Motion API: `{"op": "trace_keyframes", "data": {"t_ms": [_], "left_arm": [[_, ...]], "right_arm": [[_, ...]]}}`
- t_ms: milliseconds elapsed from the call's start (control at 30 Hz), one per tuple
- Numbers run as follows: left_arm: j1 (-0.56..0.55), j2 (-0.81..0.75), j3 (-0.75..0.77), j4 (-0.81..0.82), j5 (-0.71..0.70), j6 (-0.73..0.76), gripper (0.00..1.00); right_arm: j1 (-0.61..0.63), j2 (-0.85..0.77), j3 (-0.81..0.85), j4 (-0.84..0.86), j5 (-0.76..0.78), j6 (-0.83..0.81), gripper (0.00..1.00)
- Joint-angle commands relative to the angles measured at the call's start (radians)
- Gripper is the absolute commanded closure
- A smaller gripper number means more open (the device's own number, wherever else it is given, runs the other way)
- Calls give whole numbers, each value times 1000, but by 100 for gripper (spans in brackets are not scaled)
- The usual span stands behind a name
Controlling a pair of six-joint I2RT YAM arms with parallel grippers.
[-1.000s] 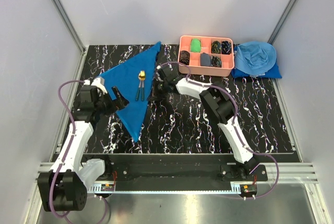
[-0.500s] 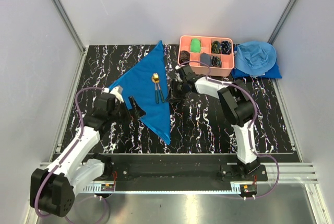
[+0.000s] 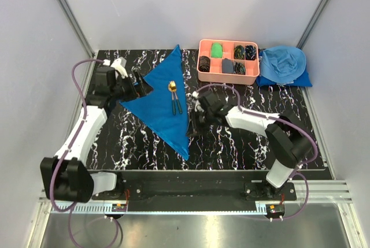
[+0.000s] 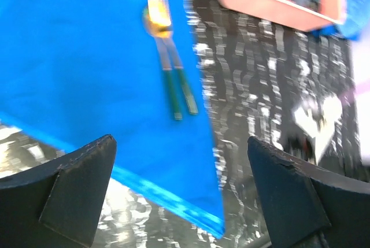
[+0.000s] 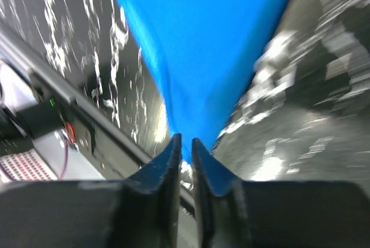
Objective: Fold the napkin, place the utensils inside, and roll it up
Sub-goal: Fold the napkin
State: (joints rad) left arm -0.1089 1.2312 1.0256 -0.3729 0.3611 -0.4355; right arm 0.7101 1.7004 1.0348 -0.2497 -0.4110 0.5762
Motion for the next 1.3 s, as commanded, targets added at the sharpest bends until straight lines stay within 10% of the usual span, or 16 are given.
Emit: {"op": "trace_keyframes", "data": {"t_ms": [0,800,1067,1267], "left_arm": [[66,24,30,-30,18,92,1],[83,-10,-30,-3,29,84,1],[83,-18,-35,-1,24,84,1],[83,-16,-35,0,38,81,1]], "right_arm": [[83,11,-48,113,-11,112,84],[192,139,-36,119,-8,120,87],[195,-80,-80,14,32,131,54],[195,-105,-154,-14,63,171,51]]}}
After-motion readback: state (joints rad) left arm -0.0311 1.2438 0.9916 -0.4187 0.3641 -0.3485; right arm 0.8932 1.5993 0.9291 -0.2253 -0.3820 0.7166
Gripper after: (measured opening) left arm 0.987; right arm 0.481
